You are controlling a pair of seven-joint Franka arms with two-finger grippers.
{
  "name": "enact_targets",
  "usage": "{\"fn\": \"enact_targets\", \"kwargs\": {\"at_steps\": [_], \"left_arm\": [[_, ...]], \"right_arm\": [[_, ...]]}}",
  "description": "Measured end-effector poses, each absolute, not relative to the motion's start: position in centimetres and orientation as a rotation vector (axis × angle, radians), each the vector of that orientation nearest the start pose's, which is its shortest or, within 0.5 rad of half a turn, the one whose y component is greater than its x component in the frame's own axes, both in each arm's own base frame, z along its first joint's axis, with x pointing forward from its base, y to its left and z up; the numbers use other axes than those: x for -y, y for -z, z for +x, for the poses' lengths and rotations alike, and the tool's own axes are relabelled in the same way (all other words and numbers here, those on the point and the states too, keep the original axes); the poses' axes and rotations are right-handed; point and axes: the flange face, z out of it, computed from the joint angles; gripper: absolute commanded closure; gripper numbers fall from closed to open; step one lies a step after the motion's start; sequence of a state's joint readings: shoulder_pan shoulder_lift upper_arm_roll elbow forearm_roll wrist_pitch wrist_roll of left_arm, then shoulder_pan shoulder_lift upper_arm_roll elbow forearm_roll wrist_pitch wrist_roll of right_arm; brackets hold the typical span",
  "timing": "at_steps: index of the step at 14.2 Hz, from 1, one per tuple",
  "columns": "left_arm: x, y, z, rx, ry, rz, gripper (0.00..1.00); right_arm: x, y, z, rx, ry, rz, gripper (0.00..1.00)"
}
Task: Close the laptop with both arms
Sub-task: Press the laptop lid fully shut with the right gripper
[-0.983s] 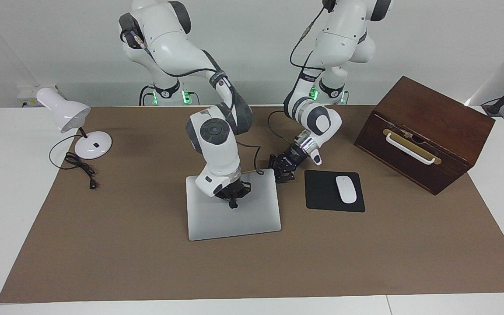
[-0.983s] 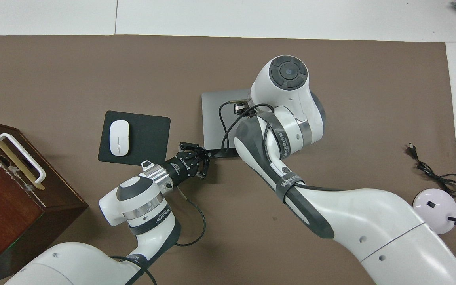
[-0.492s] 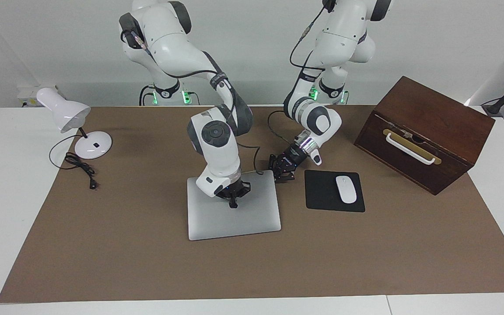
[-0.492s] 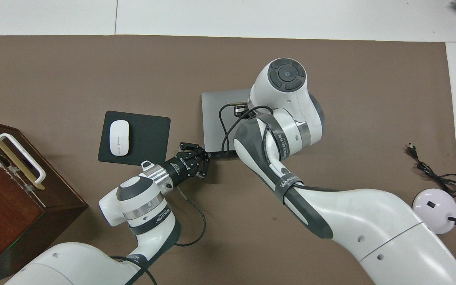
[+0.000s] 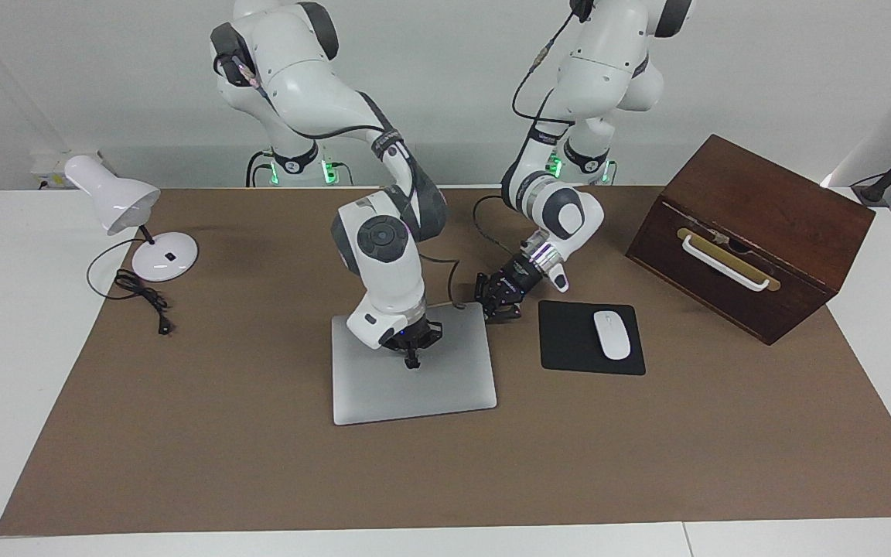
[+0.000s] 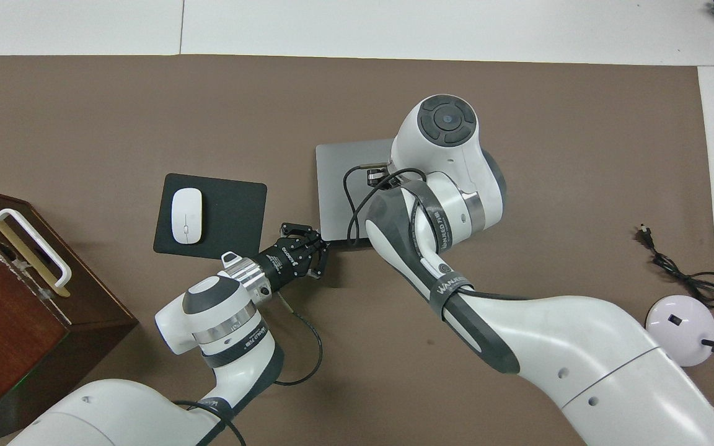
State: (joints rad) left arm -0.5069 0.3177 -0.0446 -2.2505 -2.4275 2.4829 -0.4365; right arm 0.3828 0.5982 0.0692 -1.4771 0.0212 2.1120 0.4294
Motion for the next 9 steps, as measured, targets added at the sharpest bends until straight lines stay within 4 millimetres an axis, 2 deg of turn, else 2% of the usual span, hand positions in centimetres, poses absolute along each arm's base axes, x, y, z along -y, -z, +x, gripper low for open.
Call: {"fn": "enact_targets", "kwargs": {"at_steps": [9], "left_arm": [[27.45,-21.17,45.02,-1.823,0.674,0.951,1.0]], "right_arm": [[-30.43,-32.68,64.35,-0.002,0.002,-3.078,1.0]]}}
